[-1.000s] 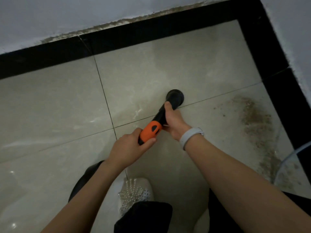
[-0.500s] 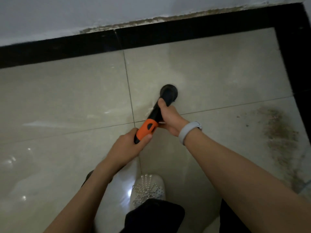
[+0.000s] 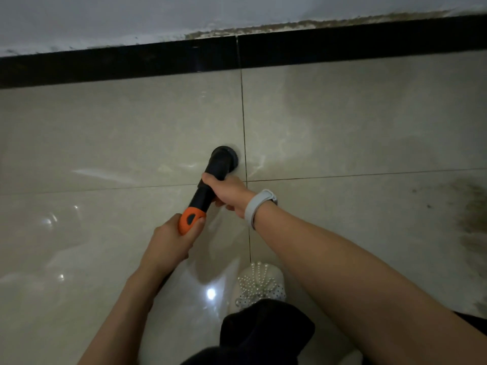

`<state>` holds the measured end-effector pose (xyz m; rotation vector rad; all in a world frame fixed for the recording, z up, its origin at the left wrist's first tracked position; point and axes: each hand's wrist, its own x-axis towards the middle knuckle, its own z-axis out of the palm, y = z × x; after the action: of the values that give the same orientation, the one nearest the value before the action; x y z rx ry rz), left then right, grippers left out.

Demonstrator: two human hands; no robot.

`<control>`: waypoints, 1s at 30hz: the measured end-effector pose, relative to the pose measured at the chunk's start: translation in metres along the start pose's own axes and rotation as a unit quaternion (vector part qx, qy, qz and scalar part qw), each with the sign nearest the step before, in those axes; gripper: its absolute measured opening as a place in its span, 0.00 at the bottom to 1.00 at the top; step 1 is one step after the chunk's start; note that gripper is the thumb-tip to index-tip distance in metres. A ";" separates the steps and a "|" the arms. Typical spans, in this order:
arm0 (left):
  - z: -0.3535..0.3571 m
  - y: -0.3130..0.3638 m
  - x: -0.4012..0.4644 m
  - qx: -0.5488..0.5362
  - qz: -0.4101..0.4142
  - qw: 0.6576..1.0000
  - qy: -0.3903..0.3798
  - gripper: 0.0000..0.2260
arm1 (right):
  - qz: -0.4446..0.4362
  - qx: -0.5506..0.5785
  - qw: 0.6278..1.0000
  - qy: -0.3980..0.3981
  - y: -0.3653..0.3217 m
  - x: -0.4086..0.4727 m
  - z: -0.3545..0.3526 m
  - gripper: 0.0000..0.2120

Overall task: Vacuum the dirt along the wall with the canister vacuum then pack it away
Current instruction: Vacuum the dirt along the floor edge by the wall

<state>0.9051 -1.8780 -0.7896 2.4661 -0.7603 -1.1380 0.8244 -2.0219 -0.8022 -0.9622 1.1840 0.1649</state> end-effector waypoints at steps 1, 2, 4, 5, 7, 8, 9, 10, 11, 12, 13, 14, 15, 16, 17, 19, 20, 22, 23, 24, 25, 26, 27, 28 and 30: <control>0.004 0.009 0.005 -0.002 0.008 1.000 -0.005 0.13 | 0.001 0.004 1.000 0.012 -0.003 0.001 -0.010 0.18; 0.009 0.021 0.010 -0.003 0.018 1.000 -0.013 0.13 | -0.001 0.009 1.000 0.028 -0.007 0.002 -0.022 0.18; 0.018 0.051 0.021 0.003 0.037 0.998 -0.049 0.11 | -0.009 0.021 0.997 0.076 -0.019 0.000 -0.051 0.17; 0.022 0.069 0.024 0.010 0.044 0.996 -0.075 0.10 | -0.012 0.026 0.995 0.099 -0.025 -0.004 -0.067 0.18; 0.027 0.109 0.024 0.026 0.063 0.989 -0.130 0.11 | -0.018 0.040 0.990 0.133 -0.040 -0.018 -0.099 0.18; 0.028 0.130 0.021 0.031 0.074 0.985 -0.156 0.13 | -0.021 0.055 0.988 0.143 -0.048 -0.029 -0.114 0.17; 0.028 0.151 0.016 0.030 0.081 0.980 -0.179 0.14 | -0.020 0.075 0.985 0.151 -0.055 -0.041 -0.129 0.16; 0.027 0.172 0.009 0.023 0.086 0.976 -0.198 0.15 | -0.020 0.097 0.982 0.158 -0.063 -0.056 -0.141 0.16; 0.024 0.192 0.000 0.018 0.090 0.972 -0.215 0.15 | -0.022 0.115 0.980 0.162 -0.071 -0.073 -0.153 0.17; 0.020 0.211 -0.011 0.020 0.095 0.969 -0.227 0.15 | -0.027 0.127 0.978 0.166 -0.078 -0.092 -0.162 0.18; 0.016 0.228 -0.025 0.027 0.100 0.967 -0.232 0.15 | -0.032 0.133 0.976 0.169 -0.085 -0.112 -0.171 0.19; 0.012 0.243 -0.039 0.033 0.104 0.966 -0.233 0.14 | -0.035 0.138 0.975 0.171 -0.091 -0.133 -0.178 0.21; 0.009 0.257 -0.056 0.035 0.104 0.967 -0.232 0.14 | -0.033 0.141 0.974 0.173 -0.097 -0.154 -0.185 0.22; 0.005 0.268 -0.073 0.036 0.100 0.968 -0.228 0.15 | -0.029 0.141 0.975 0.171 -0.102 -0.175 -0.190 0.23; 0.000 0.279 -0.090 0.042 0.095 0.970 -0.222 0.15 | -0.025 0.138 0.976 0.169 -0.106 -0.196 -0.195 0.23; -0.012 0.300 -0.124 0.067 0.091 0.972 -0.205 0.18 | -0.024 0.134 0.977 0.165 -0.112 -0.239 -0.201 0.24; -0.019 0.309 -0.139 0.081 0.090 0.973 -0.198 0.19 | -0.024 0.131 0.977 0.164 -0.116 -0.259 -0.203 0.24; -0.034 0.328 -0.165 0.110 0.076 0.972 -0.191 0.23 | -0.019 0.122 0.978 0.169 -0.123 -0.296 -0.207 0.25; -0.042 0.336 -0.177 0.121 0.066 0.972 -0.189 0.24 | -0.018 0.113 0.978 0.174 -0.127 -0.312 -0.209 0.25; -0.050 0.344 -0.188 0.126 0.056 0.973 -0.188 0.26 | -0.022 0.099 0.979 0.178 -0.131 -0.326 -0.211 0.25; -0.058 0.352 -0.199 0.122 0.049 0.973 -0.187 0.26 | -0.028 0.080 0.980 0.178 -0.136 -0.340 -0.213 0.25; -0.067 0.359 -0.208 0.114 0.042 0.975 -0.188 0.25 | -0.035 0.061 0.982 0.176 -0.140 -0.353 -0.216 0.25; -0.076 0.366 -0.216 0.106 0.037 0.976 -0.186 0.24 | -0.041 0.047 0.983 0.174 -0.145 -0.364 -0.219 0.25; -0.083 0.371 -0.223 0.103 0.031 0.977 -0.184 0.22 | -0.046 0.037 0.983 0.173 -0.147 -0.372 -0.223 0.24; -0.099 0.381 -0.235 0.103 0.021 0.978 -0.179 0.19 | -0.055 0.018 0.982 0.177 -0.154 -0.387 -0.232 0.23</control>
<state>0.7279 -2.0412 -0.3992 2.4197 -1.0747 -1.5832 0.5882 -2.1403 -0.4057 -1.0496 1.4493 -0.1218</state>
